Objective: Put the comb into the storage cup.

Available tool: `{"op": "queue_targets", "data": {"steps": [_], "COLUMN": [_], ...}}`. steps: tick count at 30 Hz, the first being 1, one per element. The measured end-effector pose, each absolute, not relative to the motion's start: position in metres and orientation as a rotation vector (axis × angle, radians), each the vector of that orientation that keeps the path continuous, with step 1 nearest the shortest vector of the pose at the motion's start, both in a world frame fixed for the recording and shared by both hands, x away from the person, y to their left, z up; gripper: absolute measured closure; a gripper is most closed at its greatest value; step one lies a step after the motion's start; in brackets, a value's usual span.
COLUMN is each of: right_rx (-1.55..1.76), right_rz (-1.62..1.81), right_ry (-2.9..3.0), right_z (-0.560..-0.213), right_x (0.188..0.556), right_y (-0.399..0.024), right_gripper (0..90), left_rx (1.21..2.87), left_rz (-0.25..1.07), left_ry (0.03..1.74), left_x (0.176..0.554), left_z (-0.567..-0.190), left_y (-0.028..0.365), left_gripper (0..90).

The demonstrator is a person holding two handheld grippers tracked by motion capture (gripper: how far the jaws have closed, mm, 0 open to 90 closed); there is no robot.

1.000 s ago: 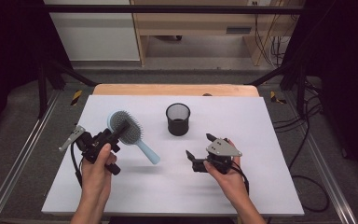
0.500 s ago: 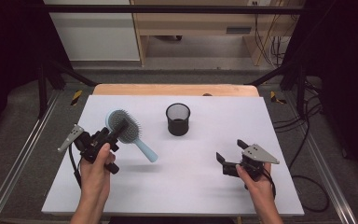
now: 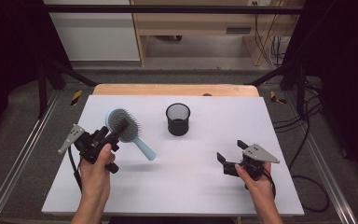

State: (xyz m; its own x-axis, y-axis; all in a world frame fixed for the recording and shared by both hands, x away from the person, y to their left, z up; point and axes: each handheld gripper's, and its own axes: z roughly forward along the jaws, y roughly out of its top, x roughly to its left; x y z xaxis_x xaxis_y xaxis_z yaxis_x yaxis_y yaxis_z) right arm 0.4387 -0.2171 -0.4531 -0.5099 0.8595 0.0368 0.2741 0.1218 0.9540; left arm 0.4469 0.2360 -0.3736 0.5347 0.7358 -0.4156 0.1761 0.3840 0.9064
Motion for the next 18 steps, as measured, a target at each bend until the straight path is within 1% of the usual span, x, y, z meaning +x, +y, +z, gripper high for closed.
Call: {"op": "queue_targets", "data": {"steps": [7, 15, 18], "right_rx": [1.092, 1.119, 1.116], "right_rz": [1.407, 1.404, 1.419], "right_ry": [1.857, 1.864, 1.849], "right_z": [-0.452, -0.457, -0.455], "right_x": [0.437, 0.437, 0.436], "right_y": [-0.217, -0.215, -0.215], "right_gripper": [7.1, 7.0, 7.0], "left_rx": [1.156, 1.273, 1.299], "left_rz": [0.450, 0.536, 0.536], "left_ry": [0.962, 0.923, 0.924], "left_x": [0.462, 0.490, 0.503], "left_z": [-0.356, -0.316, -0.306], "left_y": [0.227, 0.204, 0.193], "left_gripper": [50.5, 50.4, 50.4]}}
